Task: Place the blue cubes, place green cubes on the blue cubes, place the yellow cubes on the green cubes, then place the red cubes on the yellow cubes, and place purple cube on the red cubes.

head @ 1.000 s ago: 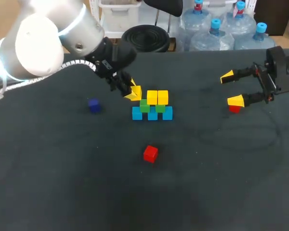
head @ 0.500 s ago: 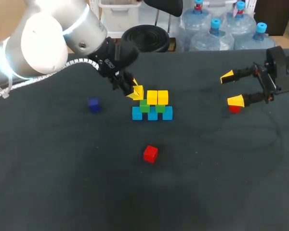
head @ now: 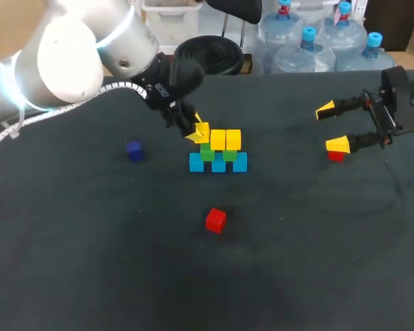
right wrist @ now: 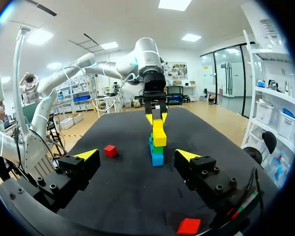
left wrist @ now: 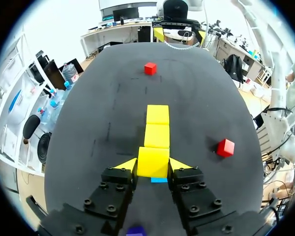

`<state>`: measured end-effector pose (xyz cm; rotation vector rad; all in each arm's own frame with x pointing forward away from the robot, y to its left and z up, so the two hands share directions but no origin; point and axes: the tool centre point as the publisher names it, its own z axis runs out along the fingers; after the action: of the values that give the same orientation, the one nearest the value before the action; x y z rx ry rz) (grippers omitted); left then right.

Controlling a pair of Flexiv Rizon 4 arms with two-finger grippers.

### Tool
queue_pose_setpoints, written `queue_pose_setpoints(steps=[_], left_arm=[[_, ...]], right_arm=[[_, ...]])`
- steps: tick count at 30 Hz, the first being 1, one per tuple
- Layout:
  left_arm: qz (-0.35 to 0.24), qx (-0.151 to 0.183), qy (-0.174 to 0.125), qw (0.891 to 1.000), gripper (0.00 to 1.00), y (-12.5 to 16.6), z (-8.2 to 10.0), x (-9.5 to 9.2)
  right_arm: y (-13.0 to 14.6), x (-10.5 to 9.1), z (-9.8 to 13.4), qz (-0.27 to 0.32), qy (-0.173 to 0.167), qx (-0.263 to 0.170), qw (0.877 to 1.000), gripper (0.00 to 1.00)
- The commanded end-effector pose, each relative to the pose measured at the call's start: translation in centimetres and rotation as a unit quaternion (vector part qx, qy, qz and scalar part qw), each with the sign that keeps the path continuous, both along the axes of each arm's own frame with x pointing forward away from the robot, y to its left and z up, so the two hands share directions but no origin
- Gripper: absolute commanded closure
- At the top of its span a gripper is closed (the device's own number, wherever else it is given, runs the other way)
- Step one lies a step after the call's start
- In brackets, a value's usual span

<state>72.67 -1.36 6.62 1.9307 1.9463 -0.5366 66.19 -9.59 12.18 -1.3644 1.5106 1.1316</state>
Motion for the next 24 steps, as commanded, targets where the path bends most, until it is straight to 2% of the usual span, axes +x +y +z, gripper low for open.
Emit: queue_pose_setpoints(steps=[1,24], left_arm=[[-0.004,0.002,0.005,1.000,1.00,-0.11,-0.19,0.41],[-0.006,0.006,0.012,1.000,1.00,0.03,-0.80,-0.47]], right_arm=[[0.04,0.03,-0.05,0.000,-0.001,0.000,1.000,0.00],[0.04,0.03,-0.05,0.000,-0.001,0.000,1.000,0.00]])
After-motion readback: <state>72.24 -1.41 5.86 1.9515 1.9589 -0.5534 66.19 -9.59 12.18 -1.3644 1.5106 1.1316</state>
